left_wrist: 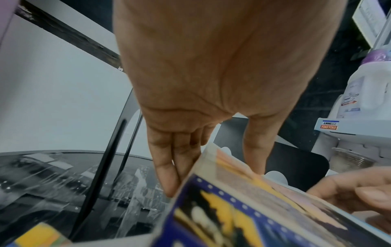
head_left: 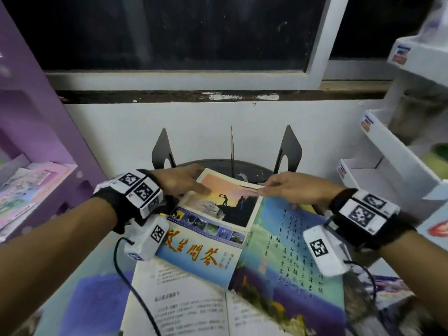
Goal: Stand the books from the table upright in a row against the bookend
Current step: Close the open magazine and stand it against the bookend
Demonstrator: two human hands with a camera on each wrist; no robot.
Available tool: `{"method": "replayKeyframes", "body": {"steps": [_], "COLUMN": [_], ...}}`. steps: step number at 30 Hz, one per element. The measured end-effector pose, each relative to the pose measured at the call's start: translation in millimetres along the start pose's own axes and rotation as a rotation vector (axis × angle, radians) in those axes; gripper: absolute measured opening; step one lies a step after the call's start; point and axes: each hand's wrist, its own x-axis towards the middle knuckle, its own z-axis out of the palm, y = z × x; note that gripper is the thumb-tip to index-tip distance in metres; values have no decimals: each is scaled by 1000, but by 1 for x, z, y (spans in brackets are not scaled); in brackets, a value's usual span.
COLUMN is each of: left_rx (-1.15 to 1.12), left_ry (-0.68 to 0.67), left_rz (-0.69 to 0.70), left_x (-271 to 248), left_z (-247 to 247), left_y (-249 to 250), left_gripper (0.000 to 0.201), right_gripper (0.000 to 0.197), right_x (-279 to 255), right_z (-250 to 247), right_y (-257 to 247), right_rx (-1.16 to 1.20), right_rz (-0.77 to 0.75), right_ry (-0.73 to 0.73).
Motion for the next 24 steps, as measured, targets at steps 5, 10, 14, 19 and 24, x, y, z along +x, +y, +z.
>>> {"method": "replayKeyframes", "body": {"steps": [5,10,14,19,24], "left_rx": [123,103,-34,-264,-458], "left_ry": [129,262,332,369,431], "left_rz": [49,124,193,325,500], "left_x": [-2,-19,-33,-55,-84], "left_z": [4,13,10,10,15], "left_y": [-8,0,1,9,13], "left_gripper": [51,45,44,33,31], "right_gripper": [57,53,50,46,42], "right_x": [3,-4,-14,-33,-55], "right_z": [7,10,8,2,-5], "right_y": [-8,-18,-21,-30,-42], "right_rx": [-157,-180,-97,-82,-31], "right_rz": [-7,-1,-19,-72,-156], "right_ry": [59,119,191,310,473]}}
